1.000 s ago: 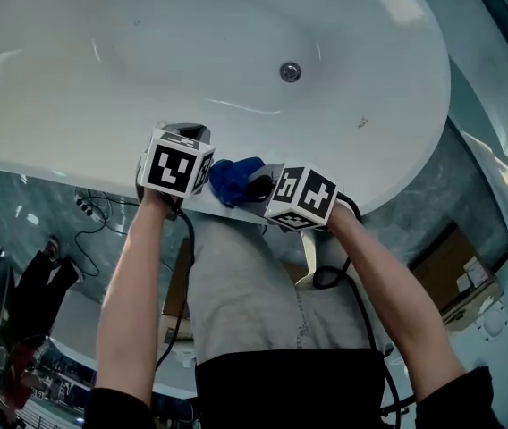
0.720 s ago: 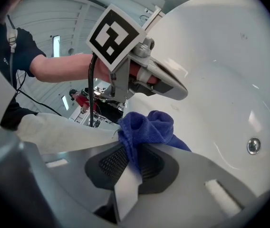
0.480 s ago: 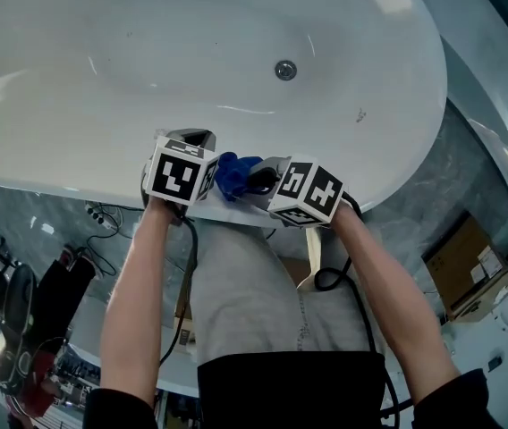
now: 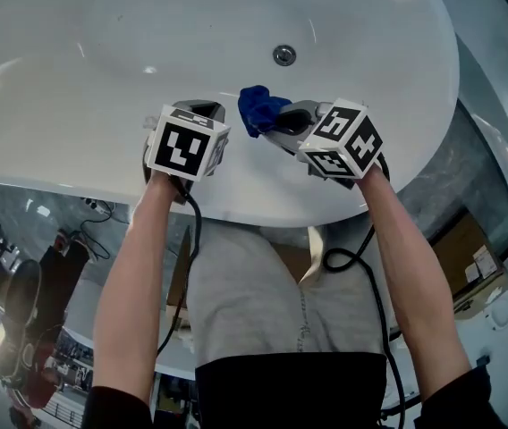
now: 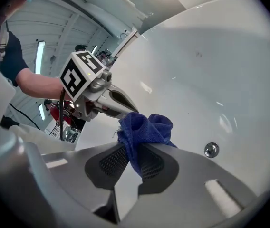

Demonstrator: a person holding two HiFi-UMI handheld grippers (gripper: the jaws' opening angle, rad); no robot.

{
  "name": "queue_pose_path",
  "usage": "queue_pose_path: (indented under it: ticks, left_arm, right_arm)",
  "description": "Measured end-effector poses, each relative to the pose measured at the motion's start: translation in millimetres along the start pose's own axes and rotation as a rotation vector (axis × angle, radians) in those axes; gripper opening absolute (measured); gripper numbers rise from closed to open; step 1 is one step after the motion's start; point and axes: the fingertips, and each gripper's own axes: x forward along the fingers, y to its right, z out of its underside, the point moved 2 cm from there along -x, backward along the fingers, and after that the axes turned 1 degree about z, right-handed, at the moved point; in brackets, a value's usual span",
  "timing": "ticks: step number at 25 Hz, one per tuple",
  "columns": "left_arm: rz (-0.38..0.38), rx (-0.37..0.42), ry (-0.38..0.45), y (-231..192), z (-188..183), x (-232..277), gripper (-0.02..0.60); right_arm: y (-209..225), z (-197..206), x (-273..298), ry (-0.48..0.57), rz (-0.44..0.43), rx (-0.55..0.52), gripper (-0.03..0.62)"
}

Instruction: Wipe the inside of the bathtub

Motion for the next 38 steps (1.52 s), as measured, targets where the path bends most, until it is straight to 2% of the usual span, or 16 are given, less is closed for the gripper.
queue_pose_path:
  ticks: [8,17,19,25,31,35,38]
  left_arm:
    - [0.027,-0.058,-0.01,-10.1,-2.8,46.9,0.005]
    - [0.032,0.068,-0.151,-35.5,3.8,102.1,0.005]
    - [0.044,0.074,-0.169,-38.0,5.0,109.9,0.005]
    - [0.1,0.029,-0.147,-40.7,5.0,137.5,0.005]
    - [0.1,0.011,-0.173,-50.2,12.7,164.0,0.005]
    - [0.126,-0.029,-0.179,-45.5,19.6,171.2,0.005]
    - [0.124,-0.051,-0.219,-45.3,29.3,168.0,0.005]
  right_arm:
    - [72.8,17.9,22.9,-0.093,0.022,0.006,0.051]
    - [146.4,34.7,81.4,-0.135,0.038,0.033,0.051]
    - [155.1,44.1,91.8,-0.162,0.035,0.036,0.051]
    - [179.0,70.4,117.9,-0.181,0.044,0.093,0.051]
    - [200.7,95.1,148.4,-0.215,0.039,0.121,0.051]
    - [203.7,116.7,167.7,-0.276,0.028,0.107,0.051]
    - [199.8,122.2,179.2,-0.32,0.02,0.08,0.051]
